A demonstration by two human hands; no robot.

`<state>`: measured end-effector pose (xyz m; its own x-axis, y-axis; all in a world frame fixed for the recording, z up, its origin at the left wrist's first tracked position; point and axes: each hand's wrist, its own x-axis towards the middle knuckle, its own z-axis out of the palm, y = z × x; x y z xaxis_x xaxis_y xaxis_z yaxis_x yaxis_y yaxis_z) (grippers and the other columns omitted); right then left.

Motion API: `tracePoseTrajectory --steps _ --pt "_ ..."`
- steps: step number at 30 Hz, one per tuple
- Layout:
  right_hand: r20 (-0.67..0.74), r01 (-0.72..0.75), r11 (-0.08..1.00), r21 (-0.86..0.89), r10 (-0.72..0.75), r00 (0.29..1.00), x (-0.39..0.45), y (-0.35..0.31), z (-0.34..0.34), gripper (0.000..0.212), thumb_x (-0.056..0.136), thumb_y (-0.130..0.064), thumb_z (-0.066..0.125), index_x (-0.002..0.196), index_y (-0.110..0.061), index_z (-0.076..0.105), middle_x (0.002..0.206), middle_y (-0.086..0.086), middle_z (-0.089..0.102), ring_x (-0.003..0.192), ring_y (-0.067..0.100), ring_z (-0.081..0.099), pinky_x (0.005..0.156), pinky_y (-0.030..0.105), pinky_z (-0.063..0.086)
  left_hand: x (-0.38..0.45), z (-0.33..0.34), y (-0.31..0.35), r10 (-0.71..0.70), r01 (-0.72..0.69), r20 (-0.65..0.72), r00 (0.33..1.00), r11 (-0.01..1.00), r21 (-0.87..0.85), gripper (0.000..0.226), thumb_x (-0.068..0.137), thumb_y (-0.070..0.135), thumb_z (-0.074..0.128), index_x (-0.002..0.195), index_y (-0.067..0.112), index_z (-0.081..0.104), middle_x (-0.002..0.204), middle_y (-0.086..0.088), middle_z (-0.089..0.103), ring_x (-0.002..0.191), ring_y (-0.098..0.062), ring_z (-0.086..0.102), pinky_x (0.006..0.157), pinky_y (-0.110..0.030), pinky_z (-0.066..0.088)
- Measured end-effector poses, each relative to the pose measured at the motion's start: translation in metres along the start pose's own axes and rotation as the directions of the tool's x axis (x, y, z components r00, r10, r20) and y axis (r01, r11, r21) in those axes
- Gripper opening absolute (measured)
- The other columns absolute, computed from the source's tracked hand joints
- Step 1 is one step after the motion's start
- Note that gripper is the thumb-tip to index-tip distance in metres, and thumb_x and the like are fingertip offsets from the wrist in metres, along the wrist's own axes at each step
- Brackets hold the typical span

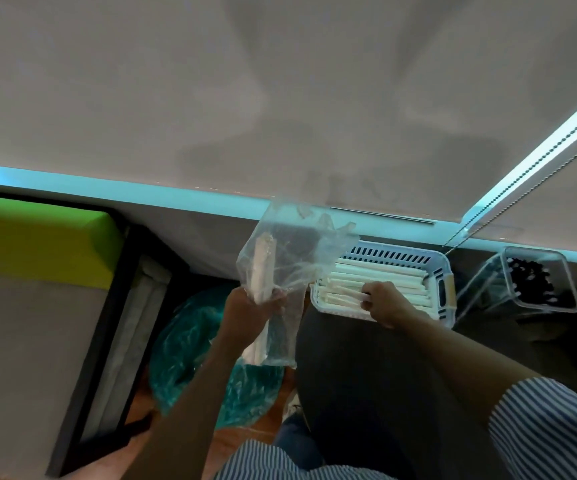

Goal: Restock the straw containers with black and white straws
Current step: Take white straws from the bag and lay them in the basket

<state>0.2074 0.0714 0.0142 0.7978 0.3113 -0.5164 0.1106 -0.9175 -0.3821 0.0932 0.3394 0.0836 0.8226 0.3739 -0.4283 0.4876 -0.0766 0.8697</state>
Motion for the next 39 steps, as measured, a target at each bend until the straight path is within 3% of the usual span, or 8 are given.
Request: tracePoseTrajectory --steps 7,12,20,25,30,32,35,39 --pt "0.008 -0.003 1.0 0.008 0.003 1.0 0.01 0.008 0.005 0.005 0.09 -0.012 0.064 0.089 -0.009 0.067 0.089 0.009 0.067 0.08 0.024 0.065 0.074 0.039 0.056 0.006 0.001 -0.01 -0.027 0.027 0.004 1.0 0.999 0.039 0.012 0.076 0.015 0.087 0.08 0.01 0.077 0.07 -0.003 0.076 0.067 -0.015 0.075 0.066 -0.029 0.059" --pt "-0.039 0.003 0.999 0.049 -0.001 0.999 0.011 0.006 0.007 0.011 0.092 -0.014 0.068 0.103 -0.012 0.069 0.1 0.006 0.067 0.088 0.021 0.065 0.083 0.038 0.056 0.008 0.003 -0.015 -0.028 0.027 0.019 0.999 0.998 0.051 0.016 0.075 0.017 0.088 0.082 0.008 0.077 0.073 -0.008 0.077 0.071 -0.025 0.076 0.069 -0.038 0.062" --pt "-0.281 0.093 0.989 0.112 -0.059 0.958 -0.012 0.004 0.004 0.022 0.094 -0.011 0.064 0.116 -0.009 0.068 0.113 0.01 0.072 0.106 0.027 0.067 0.092 0.04 0.054 0.004 0.02 -0.014 -0.015 0.013 0.089 0.996 1.0 0.02 0.013 0.078 0.016 0.085 0.083 0.006 0.078 0.076 -0.012 0.077 0.073 -0.025 0.076 0.068 -0.029 0.06" --pt "-0.706 0.227 0.91 0.348 0.094 0.702 -0.037 -0.016 -0.04 0.018 0.1 -0.006 0.054 0.113 -0.008 0.066 0.104 0.008 0.072 0.093 0.023 0.068 0.082 0.034 0.055 -0.006 0.038 -0.008 0.052 -0.054 0.127 0.991 0.998 0.014 0.016 0.079 0.016 0.084 0.081 0.003 0.076 0.075 -0.014 0.076 0.072 -0.026 0.076 0.064 -0.027 0.059" --pt "-0.88 0.449 0.843 0.296 0.058 0.471 -0.069 -0.032 -0.085 0.027 0.097 0.002 0.052 0.121 -0.006 0.061 0.113 0.005 0.066 0.096 0.017 0.063 0.081 0.026 0.052 -0.017 0.053 0.002 0.091 -0.103 0.183 0.979 0.993 0.061 0.016 0.08 0.019 0.084 0.079 0.005 0.076 0.076 -0.012 0.076 0.071 -0.02 0.075 0.065 -0.025 0.057" --pt "-0.899 0.501 0.824 0.264 0.022 0.438 -0.082 -0.036 -0.095 0.023 0.096 -0.001 0.054 0.117 -0.008 0.063 0.111 0.004 0.067 0.091 0.016 0.064 0.079 0.022 0.052 -0.022 0.059 0.007 0.108 -0.127 0.211 0.971 0.989 0.079 0.015 0.08 0.019 0.084 0.079 0.005 0.077 0.077 -0.014 0.076 0.071 -0.019 0.074 0.066 -0.027 0.057" --pt "-0.877 0.545 0.805 0.233 -0.069 0.476 -0.099 -0.039 -0.105 0.015 0.093 -0.001 0.063 0.099 -0.012 0.07 0.098 -0.002 0.072 0.085 0.01 0.067 0.079 0.024 0.055 -0.03 0.068 0.017 0.135 -0.166 0.26 0.956 0.981 0.103 0.012 0.08 0.018 0.083 0.075 0.01 0.077 0.075 -0.011 0.075 0.068 -0.016 0.071 0.065 -0.025 0.057" --pt "-0.604 0.489 0.71 0.507 -0.112 0.789 -0.118 -0.042 -0.114 0.014 0.095 -0.006 0.063 0.091 -0.017 0.07 0.085 -0.001 0.076 0.075 0.016 0.074 0.077 0.038 0.062 -0.049 0.08 0.035 0.163 -0.198 0.328 0.93 0.977 0.078 0.01 0.081 0.02 0.082 0.076 0.017 0.075 0.076 -0.001 0.075 0.074 -0.015 0.074 0.068 -0.025 0.059"
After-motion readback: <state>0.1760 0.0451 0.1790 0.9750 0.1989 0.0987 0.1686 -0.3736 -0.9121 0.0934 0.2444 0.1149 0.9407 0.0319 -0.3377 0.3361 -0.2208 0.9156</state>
